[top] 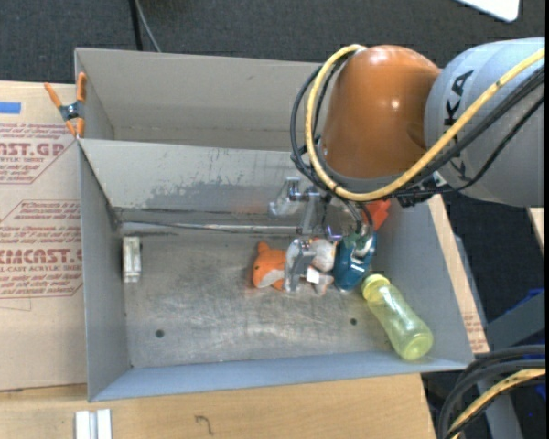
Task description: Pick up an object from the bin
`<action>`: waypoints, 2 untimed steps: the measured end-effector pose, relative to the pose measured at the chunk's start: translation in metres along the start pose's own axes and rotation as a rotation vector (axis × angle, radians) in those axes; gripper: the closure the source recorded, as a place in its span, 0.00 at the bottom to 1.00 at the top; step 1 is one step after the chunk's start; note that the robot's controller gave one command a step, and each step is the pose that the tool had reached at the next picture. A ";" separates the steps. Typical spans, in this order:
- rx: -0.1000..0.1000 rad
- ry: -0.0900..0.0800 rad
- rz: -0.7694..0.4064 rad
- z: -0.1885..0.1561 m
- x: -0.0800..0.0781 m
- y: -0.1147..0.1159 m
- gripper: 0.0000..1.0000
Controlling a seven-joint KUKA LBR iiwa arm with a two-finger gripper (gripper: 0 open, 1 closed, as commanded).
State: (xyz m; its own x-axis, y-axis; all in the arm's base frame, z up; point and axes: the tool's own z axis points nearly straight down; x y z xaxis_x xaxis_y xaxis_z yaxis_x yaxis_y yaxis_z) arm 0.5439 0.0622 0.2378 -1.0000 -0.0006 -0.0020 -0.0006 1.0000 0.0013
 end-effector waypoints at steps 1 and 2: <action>0.000 0.000 0.000 0.000 0.000 0.000 0.00; 0.000 -0.007 -0.063 0.034 -0.007 -0.015 0.00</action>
Offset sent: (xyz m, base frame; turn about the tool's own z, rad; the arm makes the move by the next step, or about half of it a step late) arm 0.0204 -0.0573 -0.1258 -0.2018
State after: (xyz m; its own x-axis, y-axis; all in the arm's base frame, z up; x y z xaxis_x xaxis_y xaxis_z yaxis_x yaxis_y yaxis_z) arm 0.5514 0.0473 0.2039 -0.9979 -0.0640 -0.0094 -0.0640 0.9980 0.0011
